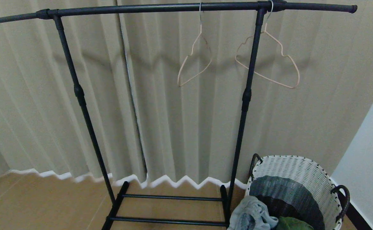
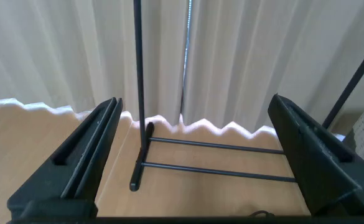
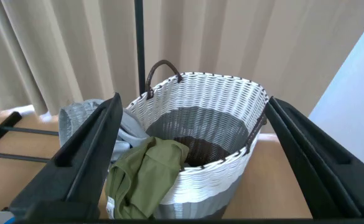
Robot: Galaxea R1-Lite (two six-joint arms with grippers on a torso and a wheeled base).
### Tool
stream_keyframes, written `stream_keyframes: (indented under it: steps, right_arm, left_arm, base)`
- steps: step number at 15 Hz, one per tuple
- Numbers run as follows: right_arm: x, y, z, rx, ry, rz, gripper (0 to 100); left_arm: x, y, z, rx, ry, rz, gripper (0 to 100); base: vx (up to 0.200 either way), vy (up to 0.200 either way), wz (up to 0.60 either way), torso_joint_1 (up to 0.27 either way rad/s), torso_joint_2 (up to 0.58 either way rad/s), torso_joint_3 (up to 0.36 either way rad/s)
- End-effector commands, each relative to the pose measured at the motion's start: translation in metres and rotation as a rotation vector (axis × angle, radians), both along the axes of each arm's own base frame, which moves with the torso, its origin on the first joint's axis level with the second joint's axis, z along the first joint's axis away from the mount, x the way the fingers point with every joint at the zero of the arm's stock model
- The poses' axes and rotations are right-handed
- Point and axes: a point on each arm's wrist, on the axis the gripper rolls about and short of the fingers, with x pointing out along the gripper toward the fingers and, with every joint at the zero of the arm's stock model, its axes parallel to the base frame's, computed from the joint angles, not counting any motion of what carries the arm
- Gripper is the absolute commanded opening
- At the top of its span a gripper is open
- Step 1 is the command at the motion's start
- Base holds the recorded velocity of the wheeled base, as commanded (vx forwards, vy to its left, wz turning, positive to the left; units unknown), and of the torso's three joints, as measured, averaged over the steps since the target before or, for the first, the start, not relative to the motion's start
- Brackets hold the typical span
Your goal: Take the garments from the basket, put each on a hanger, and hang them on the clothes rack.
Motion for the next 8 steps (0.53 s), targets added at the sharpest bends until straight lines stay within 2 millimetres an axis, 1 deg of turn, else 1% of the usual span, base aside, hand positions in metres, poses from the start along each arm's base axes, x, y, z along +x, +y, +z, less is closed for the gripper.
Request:
stream_keyframes:
  steps: [1, 8]
  right_arm:
    - [0.0000, 0.0000, 0.0001, -0.001, 0.000, 0.001, 100]
    - [0.0000, 0.0001, 0.0001, 0.001, 0.000, 0.002, 100]
  left_arm:
    - [0.0001, 0.0000, 0.0000, -0.001, 0.002, 0.002, 100]
    - [0.0000, 0.0000, 0.0004, -0.007, 0.000, 0.002, 100]
  base:
    - [0.000, 0.000, 0.00, 0.000, 0.00, 0.000]
    - [0.000, 0.000, 0.00, 0.000, 0.00, 0.000]
